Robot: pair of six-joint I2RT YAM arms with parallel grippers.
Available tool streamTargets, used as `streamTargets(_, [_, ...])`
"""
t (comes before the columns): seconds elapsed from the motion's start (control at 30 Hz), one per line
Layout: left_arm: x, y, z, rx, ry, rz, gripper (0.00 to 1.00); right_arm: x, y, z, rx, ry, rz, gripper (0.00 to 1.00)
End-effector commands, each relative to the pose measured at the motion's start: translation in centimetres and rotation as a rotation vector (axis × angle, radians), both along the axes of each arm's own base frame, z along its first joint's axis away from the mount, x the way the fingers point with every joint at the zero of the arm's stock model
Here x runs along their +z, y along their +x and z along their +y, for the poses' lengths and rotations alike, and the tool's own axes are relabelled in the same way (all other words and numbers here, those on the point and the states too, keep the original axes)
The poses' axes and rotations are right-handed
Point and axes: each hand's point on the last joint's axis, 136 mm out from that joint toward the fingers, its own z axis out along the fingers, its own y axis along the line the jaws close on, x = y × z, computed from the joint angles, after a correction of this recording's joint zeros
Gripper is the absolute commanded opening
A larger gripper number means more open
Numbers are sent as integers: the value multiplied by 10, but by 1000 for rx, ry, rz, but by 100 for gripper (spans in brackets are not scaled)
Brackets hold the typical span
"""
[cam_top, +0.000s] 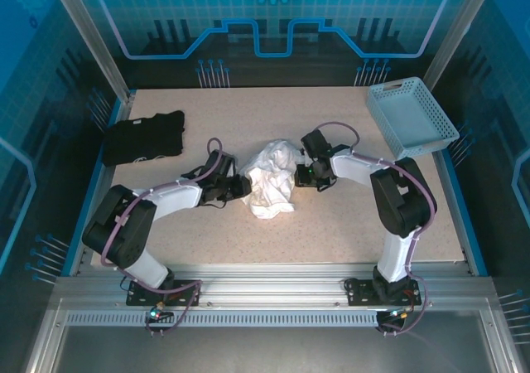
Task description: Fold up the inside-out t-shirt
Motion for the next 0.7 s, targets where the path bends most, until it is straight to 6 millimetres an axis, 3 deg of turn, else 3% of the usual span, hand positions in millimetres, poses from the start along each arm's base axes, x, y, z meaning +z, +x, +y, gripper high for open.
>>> streamTargets(0.0, [30,21,1,3,-30,-97,24,41,17,-8,-7,-9,-120,12])
streamTargets(0.07, [52,24,7,12,-42,-145,13,71,19,-17,-9,-16,-189,1])
streamTargets(0.17, [106,25,19,13,-51,-267,1,136,20,-25,1,11,-341,0])
streamTargets(0.33, [235,10,46,35,-21,-567,0,288,6,-30,28,145,-685,0])
streamTargets(0.4, [289,-2,61,62,-5,-685,0,351,-9,-36,39,193,-845,0])
streamTargets(0.47, [334,-16,75,101,15,-775,0,403,-26,-45,38,222,-979,0])
streamTargets(0.57, [380,-32,96,168,53,-878,0,454,-48,-63,18,212,-1118,0])
streamTargets(0.67, [402,-40,117,244,103,-919,0,476,-62,-83,-26,167,-1197,0])
